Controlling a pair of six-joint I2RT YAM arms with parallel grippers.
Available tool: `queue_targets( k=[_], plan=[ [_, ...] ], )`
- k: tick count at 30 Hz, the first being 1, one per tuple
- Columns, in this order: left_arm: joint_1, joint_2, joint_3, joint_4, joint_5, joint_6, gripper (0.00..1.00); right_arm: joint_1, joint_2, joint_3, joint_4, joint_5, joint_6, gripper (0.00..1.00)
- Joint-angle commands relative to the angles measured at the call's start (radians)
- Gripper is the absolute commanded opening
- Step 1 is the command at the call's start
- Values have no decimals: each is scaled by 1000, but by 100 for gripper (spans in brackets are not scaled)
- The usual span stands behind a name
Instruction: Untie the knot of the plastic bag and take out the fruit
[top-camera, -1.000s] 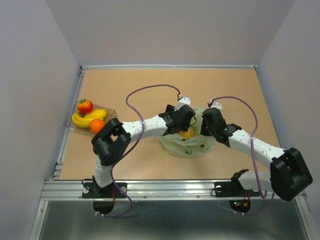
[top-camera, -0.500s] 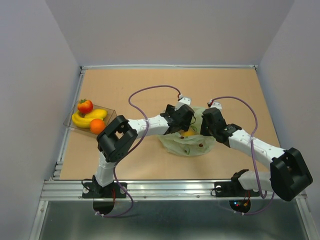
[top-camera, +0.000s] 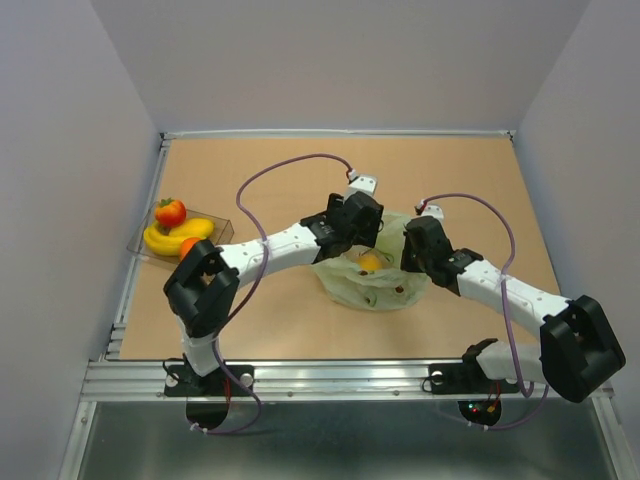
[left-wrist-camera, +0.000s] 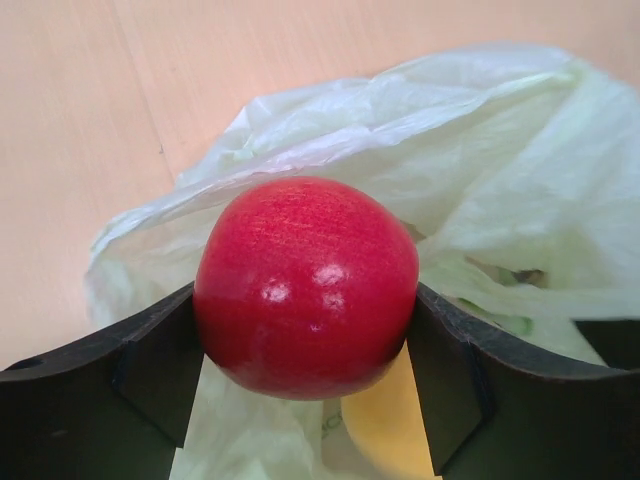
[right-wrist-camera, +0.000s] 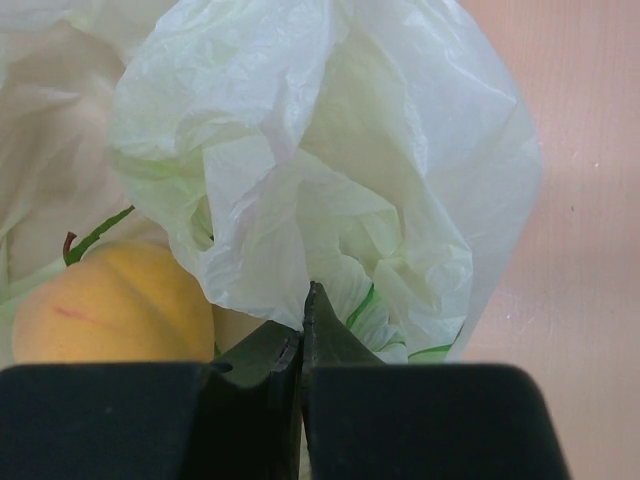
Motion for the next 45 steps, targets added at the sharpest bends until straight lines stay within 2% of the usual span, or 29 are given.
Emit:
queue_targets(
  k=[1, 6, 9, 13, 14, 20, 24, 30, 33, 37, 45],
  plan=[
    [3, -154, 86, -39, 55, 15, 46, -4, -25, -17, 33, 53, -14, 1],
    [55, -264, 126, -107, 121, 4, 46, -4, -13, -4, 32, 99, -20, 1],
    [161, -330, 110, -166, 140, -28, 46, -4, 2, 9, 32, 104, -29, 1],
    [320, -398, 45, -238, 76, -43, 46, -4, 14, 28, 33, 106, -45, 1],
    [396, -409, 31, -254, 69, -47, 46, -3, 16, 31, 33, 107, -49, 1],
    [682, -499, -143, -297, 7, -44, 46, -4, 21, 42, 32, 93, -66, 1],
    [774, -516, -236, -259, 5, -8, 50, -4, 28, 43, 33, 78, -69, 1],
    [854, -459, -273, -237, -3, 22, 62, -4, 27, 43, 32, 69, -74, 1],
    [874, -446, -296, -194, 13, 35, 75, -4, 16, 37, 33, 70, -75, 1],
    [880, -407, -292, -183, 55, 41, 86, -4, 11, 28, 33, 70, -74, 1],
    [882, -383, -285, -176, 83, 50, 99, -4, -1, 23, 32, 72, -66, 1]
  ],
)
